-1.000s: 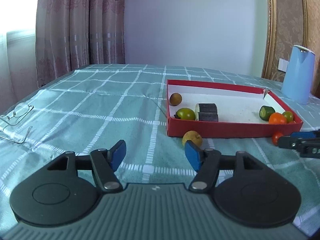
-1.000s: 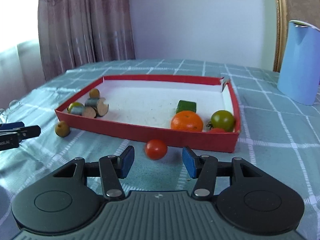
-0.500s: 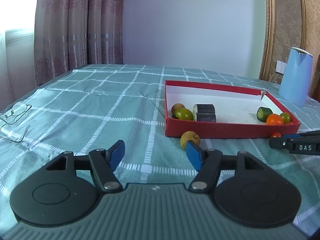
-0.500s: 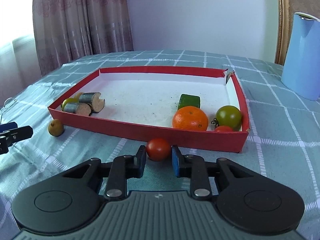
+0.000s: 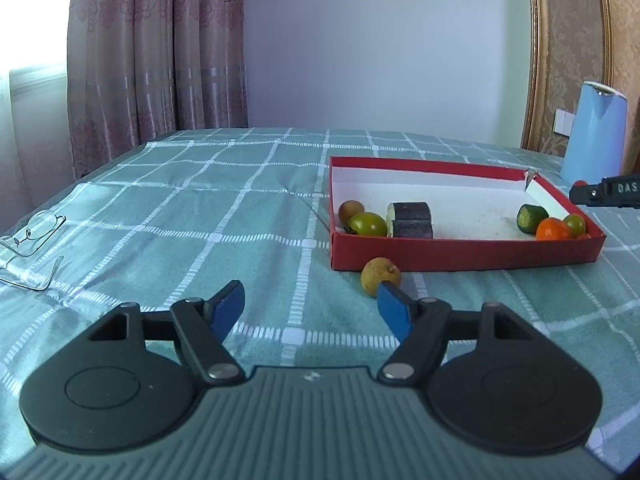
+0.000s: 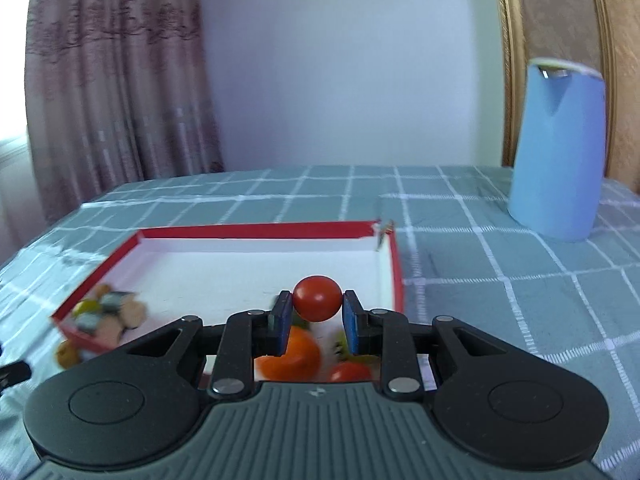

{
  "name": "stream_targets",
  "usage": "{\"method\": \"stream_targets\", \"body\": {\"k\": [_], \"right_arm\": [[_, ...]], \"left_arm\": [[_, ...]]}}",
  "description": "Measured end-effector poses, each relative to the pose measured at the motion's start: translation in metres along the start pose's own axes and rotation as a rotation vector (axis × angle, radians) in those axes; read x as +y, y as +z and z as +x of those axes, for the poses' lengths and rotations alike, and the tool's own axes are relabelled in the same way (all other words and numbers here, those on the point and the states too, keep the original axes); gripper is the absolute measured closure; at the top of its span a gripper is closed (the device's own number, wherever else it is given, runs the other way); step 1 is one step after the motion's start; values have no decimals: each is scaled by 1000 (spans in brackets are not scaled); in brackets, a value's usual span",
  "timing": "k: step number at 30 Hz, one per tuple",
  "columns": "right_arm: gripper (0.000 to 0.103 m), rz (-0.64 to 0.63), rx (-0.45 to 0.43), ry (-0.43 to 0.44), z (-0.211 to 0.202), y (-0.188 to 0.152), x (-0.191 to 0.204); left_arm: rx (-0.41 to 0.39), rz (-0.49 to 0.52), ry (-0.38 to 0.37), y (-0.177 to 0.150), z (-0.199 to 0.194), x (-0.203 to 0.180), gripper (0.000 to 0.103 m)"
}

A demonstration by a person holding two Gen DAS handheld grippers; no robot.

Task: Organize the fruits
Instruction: 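Lift the red cherry tomato into the tray and open the right gripper, then grasp the second brown round fruit with the left gripper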

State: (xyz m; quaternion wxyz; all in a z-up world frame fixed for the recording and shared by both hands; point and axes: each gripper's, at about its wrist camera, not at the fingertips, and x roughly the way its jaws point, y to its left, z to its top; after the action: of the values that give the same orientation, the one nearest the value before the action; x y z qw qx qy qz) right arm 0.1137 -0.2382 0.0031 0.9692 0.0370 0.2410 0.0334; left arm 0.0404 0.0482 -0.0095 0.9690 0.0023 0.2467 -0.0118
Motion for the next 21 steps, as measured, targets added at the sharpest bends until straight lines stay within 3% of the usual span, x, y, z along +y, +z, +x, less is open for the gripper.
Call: {"method": "stream_targets", "body": {"k": [15,21], "right_arm": [[75,-4,39,-47,28,-2,-15],[75,42,-20,-35,7,-2,-23]], "left_arm": [[17,32,45,1,5,-6,32],[19,68,45,1,4,-13,32]]}}
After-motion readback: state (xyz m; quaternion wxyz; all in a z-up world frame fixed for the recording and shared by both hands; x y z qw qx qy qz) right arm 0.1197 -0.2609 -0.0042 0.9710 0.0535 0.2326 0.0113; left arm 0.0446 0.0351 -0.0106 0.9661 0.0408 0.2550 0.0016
